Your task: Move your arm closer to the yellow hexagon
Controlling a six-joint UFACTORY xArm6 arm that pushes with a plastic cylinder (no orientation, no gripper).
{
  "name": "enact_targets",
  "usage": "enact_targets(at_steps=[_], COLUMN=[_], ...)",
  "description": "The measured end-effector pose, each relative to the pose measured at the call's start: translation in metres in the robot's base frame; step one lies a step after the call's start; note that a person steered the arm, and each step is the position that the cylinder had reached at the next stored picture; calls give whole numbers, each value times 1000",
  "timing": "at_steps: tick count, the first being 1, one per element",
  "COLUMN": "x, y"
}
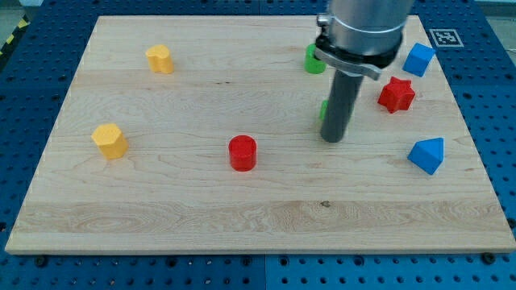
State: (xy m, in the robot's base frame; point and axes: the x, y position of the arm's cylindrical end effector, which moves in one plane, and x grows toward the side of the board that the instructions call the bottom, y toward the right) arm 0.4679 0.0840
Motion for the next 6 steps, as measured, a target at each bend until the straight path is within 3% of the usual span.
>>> enact_targets(at_steps=[2, 4, 5, 6], x=[-41, -37, -1, 60], y=[-2, -241, -367, -306])
